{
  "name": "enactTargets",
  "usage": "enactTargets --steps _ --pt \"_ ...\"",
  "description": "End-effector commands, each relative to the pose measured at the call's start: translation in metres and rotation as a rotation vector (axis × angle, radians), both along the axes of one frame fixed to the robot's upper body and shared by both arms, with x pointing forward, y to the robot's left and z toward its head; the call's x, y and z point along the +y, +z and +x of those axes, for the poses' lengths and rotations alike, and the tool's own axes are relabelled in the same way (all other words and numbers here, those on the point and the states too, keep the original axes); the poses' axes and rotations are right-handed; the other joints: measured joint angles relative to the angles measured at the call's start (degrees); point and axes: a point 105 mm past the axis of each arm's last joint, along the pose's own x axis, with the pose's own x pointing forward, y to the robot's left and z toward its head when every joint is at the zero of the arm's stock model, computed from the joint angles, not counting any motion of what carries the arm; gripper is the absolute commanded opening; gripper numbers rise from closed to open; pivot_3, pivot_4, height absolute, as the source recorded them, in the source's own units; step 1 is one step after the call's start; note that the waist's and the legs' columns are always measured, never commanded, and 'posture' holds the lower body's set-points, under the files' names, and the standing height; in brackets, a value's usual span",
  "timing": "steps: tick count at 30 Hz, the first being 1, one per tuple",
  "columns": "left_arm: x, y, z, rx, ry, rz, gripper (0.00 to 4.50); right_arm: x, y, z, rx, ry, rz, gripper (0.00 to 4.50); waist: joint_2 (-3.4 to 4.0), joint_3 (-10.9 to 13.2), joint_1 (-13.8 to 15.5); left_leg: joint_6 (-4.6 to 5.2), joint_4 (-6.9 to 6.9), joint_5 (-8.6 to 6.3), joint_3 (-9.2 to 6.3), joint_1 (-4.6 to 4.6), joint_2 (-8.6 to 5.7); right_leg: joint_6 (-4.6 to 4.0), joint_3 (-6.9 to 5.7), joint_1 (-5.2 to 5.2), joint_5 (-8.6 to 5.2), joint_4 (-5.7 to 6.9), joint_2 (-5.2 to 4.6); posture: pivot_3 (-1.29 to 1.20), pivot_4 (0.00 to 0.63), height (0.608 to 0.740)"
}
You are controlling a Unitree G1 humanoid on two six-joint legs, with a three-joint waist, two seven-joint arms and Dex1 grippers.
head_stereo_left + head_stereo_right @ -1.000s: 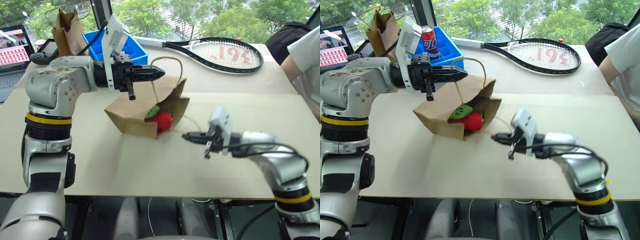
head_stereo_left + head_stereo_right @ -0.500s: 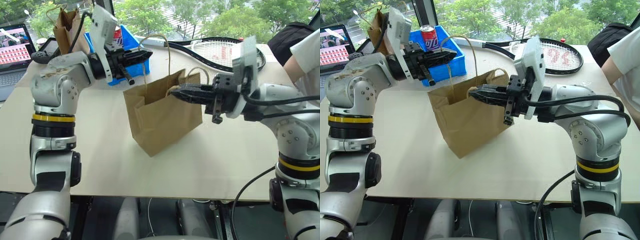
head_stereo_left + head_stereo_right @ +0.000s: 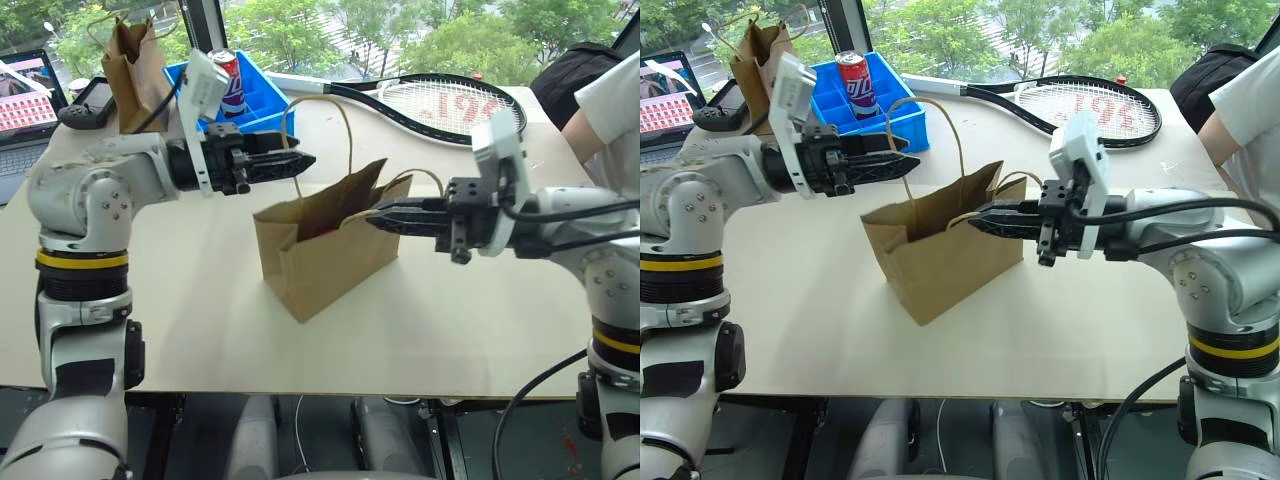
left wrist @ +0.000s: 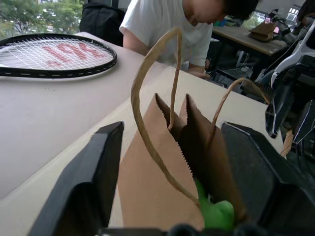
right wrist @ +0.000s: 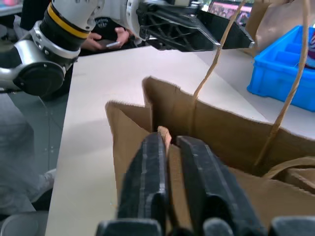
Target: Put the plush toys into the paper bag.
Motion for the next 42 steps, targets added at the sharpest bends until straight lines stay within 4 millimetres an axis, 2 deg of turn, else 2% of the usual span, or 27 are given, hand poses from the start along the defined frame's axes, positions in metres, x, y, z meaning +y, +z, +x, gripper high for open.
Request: enactTargets --steps 1,5,7,8,10,11,14,15,17,18,20,21,23,27,29,32,36,39,42 --pt "0.017 0.031 -0.014 -0.063 -0.041 -0.078 4.5 -0.014 0.04 -0.014 -0.074 0.006 0.122 2.26 0.0 0.0 -0.03 0.0 -0.02 0.0 0.0 0.0 0.0 0.0 0.0 0.0 0.0 0.0 -0.01 0.0 0.15 0.66" --pt "0.036 0.038 -0.021 -0.087 -0.067 -0.119 4.5 -0.028 0.071 -0.023 -0.104 0.001 0.258 3.66 0.0 0.0 -0.02 0.0 -0.02 0.0 0.0 0.01 0.01 0.0 -0.01 -0.01 0.0 0.01 0.0 0.0 0.15 0.66" --pt "0.048 0.035 -0.02 -0.116 -0.047 -0.131 4.5 -0.04 0.079 -0.025 -0.143 -0.059 0.266 4.32 0.01 0.0 0.01 0.0 -0.02 0.0 0.01 0.01 0.01 0.0 -0.01 0.0 0.0 0.01 0.0 0.0 0.15 0.66" --pt "0.06 0.022 -0.018 -0.12 -0.026 -0.087 4.5 -0.054 0.075 -0.027 -0.104 -0.095 0.237 4.46 0.01 0.0 0.03 0.0 -0.02 0.0 0.01 0.01 0.01 -0.01 -0.01 0.0 0.0 0.0 -0.01 0.0 0.15 0.66" --pt "0.078 -0.009 -0.026 -0.079 -0.047 0.025 4.5 -0.079 0.061 -0.035 -0.008 -0.16 0.157 4.46 0.02 0.0 0.17 0.0 -0.14 0.0 0.05 0.02 0.0 -0.01 0.0 0.0 -0.01 -0.1 -0.04 0.0 0.15 0.66" --pt "0.085 -0.018 -0.03 -0.041 -0.06 0.037 4.5 -0.088 0.053 -0.037 0.035 -0.194 0.118 4.46 0.02 0.0 0.18 0.01 -0.28 0.0 0.08 0.06 0.0 -0.04 0.0 0.01 -0.02 -0.23 -0.05 0.0 0.15 0.66" --pt "0.096 -0.038 -0.04 0.009 -0.104 0.048 4.5 -0.1 0.02 -0.034 0.129 -0.296 0.012 4.46 0.0 0.0 0.31 0.01 -0.4 0.0 0.07 0.06 0.02 -0.14 -0.05 0.01 -0.06 -0.31 -0.04 0.0 0.15 0.66" --pt "0.097 -0.047 -0.044 0.037 -0.133 0.055 4.5 -0.099 0.004 -0.034 0.154 -0.303 -0.04 3.93 0.0 0.0 0.3 0.05 -0.4 0.03 0.06 0.06 0.06 -0.2 -0.06 0.0 -0.02 -0.31 -0.01 0.0 0.15 0.66" --pt "0.095 -0.068 -0.049 0.079 -0.163 0.061 4.5 -0.089 -0.024 -0.032 0.178 -0.293 -0.102 3.4 0.01 0.0 0.26 0.14 -0.4 0.09 0.09 0.11 0.07 -0.2 -0.05 0.03 0.0 -0.36 -0.01 0.0 0.15 0.66" --pt "0.091 -0.076 -0.049 0.085 -0.166 0.052 4.5 -0.08 -0.035 -0.031 0.177 -0.281 -0.117 3.12 0.02 -0.01 0.04 0.17 -0.46 0.1 0.1 0.2 0.07 -0.22 -0.05 0.09 0.03 -0.42 -0.01 0.0 0.15 0.66" --pt "0.083 -0.082 -0.05 0.091 -0.167 0.025 4.5 -0.066 -0.05 -0.03 0.155 -0.269 -0.143 2.25 0.02 0.0 -0.08 0.2 -0.49 0.12 0.22 0.38 0.14 -0.23 0.03 0.16 0.08 -0.44 -0.01 0.0 0.15 0.66" --pt "0.08 -0.084 -0.051 0.09 -0.169 0.019 4.5 -0.06 -0.056 -0.03 0.145 -0.264 -0.159 2.05 0.02 0.0 -0.07 0.23 -0.49 0.14 0.23 0.35 0.16 -0.26 0.03 0.11 0.14 -0.43 0.01 0.0 0.15 0.66" --pt "0.072 -0.085 -0.051 0.079 -0.157 -0.004 4.5 -0.05 -0.067 -0.025 0.093 -0.271 -0.182 1.3 -0.01 0.02 0.07 0.26 -0.46 0.19 0.22 0.3 0.26 -0.25 0.02 0.07 0.21 -0.44 0.12 0.0 0.15 0.66" --pt "0.053 -0.084 -0.042 -0.006 -0.08 -0.046 4.5 -0.024 -0.068 -0.02 0.009 -0.229 -0.111 0.03 -0.01 0.01 0.38 0.23 -0.48 0.21 0.22 0.29 0.28 -0.09 0.01 0.21 0.35 -0.72 0.14 0.0 0.15 0.66" --pt "0.042 -0.083 -0.044 0.008 -0.087 -0.073 4.5 -0.004 -0.064 -0.015 -0.048 -0.209 -0.072 0.03 -0.02 0.01 0.21 0.22 -0.48 0.23 0.22 0.24 0.28 -0.02 0.03 0.25 0.46 -0.88 0.14 0.0 0.15 0.66" --pt "0.031 -0.083 -0.049 0.02 -0.112 -0.084 4.5 0.013 -0.065 -0.01 -0.08 -0.197 -0.068 0.03 -0.02 0.02 0.02 0.17 -0.48 0.26 0.26 0.25 0.27 0.03 0.1 0.27 0.55 -0.92 0.14 0.0 0.15 0.66" --pt "0.014 -0.086 -0.065 0.068 -0.197 -0.067 4.5 0.025 -0.065 0.0 -0.115 -0.217 -0.055 0.03 -0.02 0.01 0.16 0.15 -0.49 0.27 0.25 0.25 0.28 0.03 0.08 0.26 0.56 -0.91 0.16 0.0 0.15 0.66" --pt "0.01 -0.088 -0.079 0.112 -0.265 -0.042 4.5 0.032 -0.067 0.002 -0.117 -0.223 -0.038 0.03 -0.02 0.01 0.27 0.13 -0.48 0.28 0.24 0.25 0.26 0.03 0.08 0.28 0.57 -0.91 0.15 0.0 0.15 0.66" --pt "0.007 -0.09 -0.078 0.113 -0.258 -0.017 4.5 0.036 -0.072 0.006 -0.116 -0.241 -0.026 0.03 -0.02 0.01 0.22 0.13 -0.49 0.28 0.24 0.26 0.28 0.02 0.08 0.27 0.57 -0.91 0.16 0.0 0.15 0.66"
